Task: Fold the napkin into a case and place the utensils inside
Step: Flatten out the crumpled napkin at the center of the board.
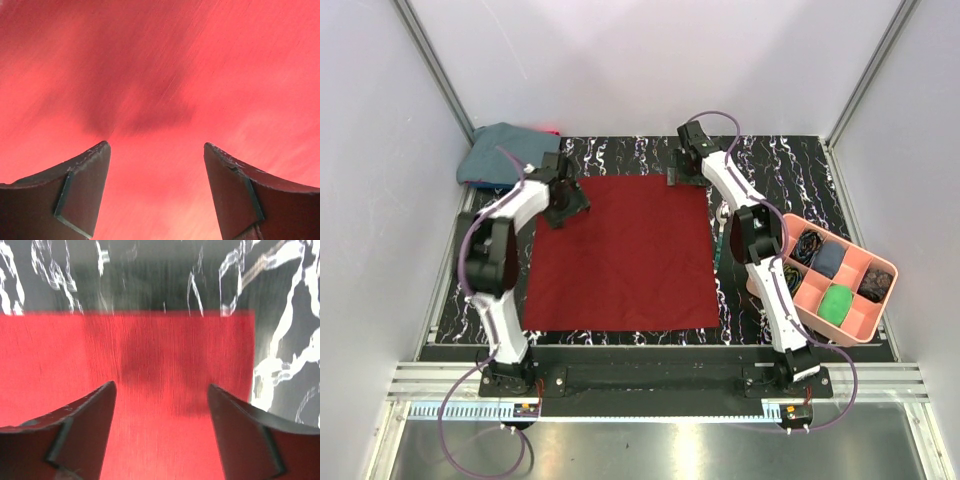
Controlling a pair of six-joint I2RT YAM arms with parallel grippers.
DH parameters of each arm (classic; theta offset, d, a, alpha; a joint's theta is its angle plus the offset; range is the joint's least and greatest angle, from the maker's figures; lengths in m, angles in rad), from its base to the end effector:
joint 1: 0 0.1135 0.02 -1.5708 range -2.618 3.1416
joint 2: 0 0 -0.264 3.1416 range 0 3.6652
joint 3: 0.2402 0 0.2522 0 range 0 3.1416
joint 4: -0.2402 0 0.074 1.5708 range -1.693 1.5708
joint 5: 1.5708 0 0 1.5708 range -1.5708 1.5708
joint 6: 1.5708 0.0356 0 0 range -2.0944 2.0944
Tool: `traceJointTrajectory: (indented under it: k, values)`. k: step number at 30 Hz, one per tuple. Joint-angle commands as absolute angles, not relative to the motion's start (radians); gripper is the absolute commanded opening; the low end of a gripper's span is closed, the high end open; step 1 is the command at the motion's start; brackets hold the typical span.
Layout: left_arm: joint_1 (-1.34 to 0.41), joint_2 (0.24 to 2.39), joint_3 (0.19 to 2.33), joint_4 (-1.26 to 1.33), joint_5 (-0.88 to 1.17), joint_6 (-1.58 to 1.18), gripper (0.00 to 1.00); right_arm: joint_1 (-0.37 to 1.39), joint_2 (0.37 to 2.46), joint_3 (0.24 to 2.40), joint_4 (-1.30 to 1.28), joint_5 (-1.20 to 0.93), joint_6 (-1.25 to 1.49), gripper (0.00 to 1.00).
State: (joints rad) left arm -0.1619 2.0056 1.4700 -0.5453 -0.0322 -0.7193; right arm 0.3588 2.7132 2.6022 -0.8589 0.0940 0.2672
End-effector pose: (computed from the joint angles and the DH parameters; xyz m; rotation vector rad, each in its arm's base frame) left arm 0.4187 -0.0672 0.1828 -0.7461 2.5682 -0.2462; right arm 0.5369 0.1978 0.1654 -0.0793 2.5380 0.1286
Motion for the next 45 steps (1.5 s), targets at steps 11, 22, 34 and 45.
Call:
traceJointTrajectory:
  k: [11,22,34,45]
  values:
    - [-0.169,1.229,0.893,-1.063,-0.348,-1.037,0.79,0.457,1.883,1.831,-0.888,-0.003,0.460,1.00]
    - [0.024,1.192,0.695,-1.053,-0.276,-1.157,0.63,0.457,1.372,1.260,-0.767,-0.060,0.620,0.83]
    - [0.106,1.249,0.614,-0.947,-0.213,-1.117,0.49,0.457,1.305,1.112,-0.807,-0.021,0.637,0.76]
    - [0.163,1.302,0.571,-0.927,-0.170,-1.149,0.33,0.512,1.276,0.954,-0.813,-0.034,0.785,0.74]
